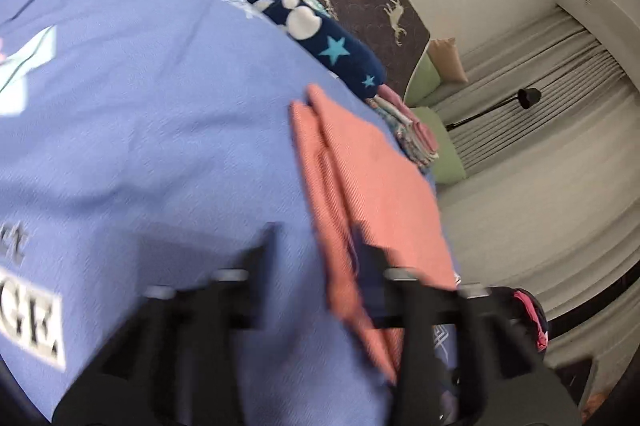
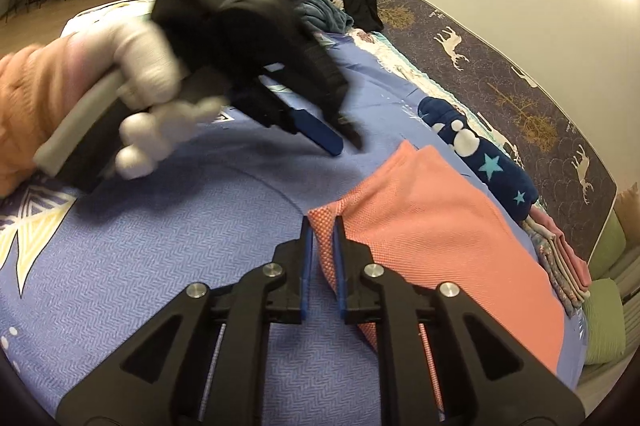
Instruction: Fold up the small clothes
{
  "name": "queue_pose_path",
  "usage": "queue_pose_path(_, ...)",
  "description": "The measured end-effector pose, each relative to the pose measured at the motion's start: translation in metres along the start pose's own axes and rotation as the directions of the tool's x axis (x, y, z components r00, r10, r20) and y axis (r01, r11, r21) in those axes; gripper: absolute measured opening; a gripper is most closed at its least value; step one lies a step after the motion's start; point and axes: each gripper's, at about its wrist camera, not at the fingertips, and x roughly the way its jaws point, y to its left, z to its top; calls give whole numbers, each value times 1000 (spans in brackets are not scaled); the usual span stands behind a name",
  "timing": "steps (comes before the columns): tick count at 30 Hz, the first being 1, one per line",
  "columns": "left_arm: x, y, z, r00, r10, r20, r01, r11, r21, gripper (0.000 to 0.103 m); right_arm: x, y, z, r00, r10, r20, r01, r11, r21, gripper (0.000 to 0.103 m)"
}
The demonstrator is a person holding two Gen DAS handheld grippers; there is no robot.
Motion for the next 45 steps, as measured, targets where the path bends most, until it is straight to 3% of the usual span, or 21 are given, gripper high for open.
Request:
queue_pose_path(7,57,-6,46,999,-4,-41,3,1000,-9,61,3,3,-1,1000,0,-13,-1,1000,-14,14)
queue_pose_path(11,67,-8,50,999,1,-44,-2,1000,-25,50,-3,13,-4,1000,-2,-2,2,997,-71,36)
queue_pose_path(15,60,-14,37,995,-26,-93,27,1000,7,45,-7,18,-16,998,-61,-29,57,991,-123,47)
queue_pose_path(22,82,-26,40,994,8,-112,0,997,76,47,12,9,-15,990,-100,-95,91,992,-91,51)
queue_pose_path(26,94,-23,53,993,-11,-119,17,999,50,45,32,12,-2,981,-170,-90,160,980,-116,51)
queue_pose_path(28,96,-18,56,992,7,-123,-3,999,32,20,38,13,1,976,-204,-77,193,972,-134,49)
queue_pose_path(30,97,-11,56,993,-13,-120,14,1000,7,13,40,13,1,975,-208,-74,197,971,-134,42)
queue_pose_path(32,95,-8,55,993,-40,-108,40,999,-7,12,41,14,-1,977,-198,-77,187,973,-132,30)
queue_pose_path(35,96,-16,54,995,-1,-103,3,1000,21,12,42,12,-2,976,-201,-80,191,975,-115,15)
queue_pose_path(41,90,-40,60,997,26,-74,-22,998,53,11,22,-32,1,988,-149,-34,152,983,100,7)
queue_pose_path(45,89,-65,64,997,34,-67,-28,996,88,11,7,-73,-4,998,-61,-16,63,949,309,6)
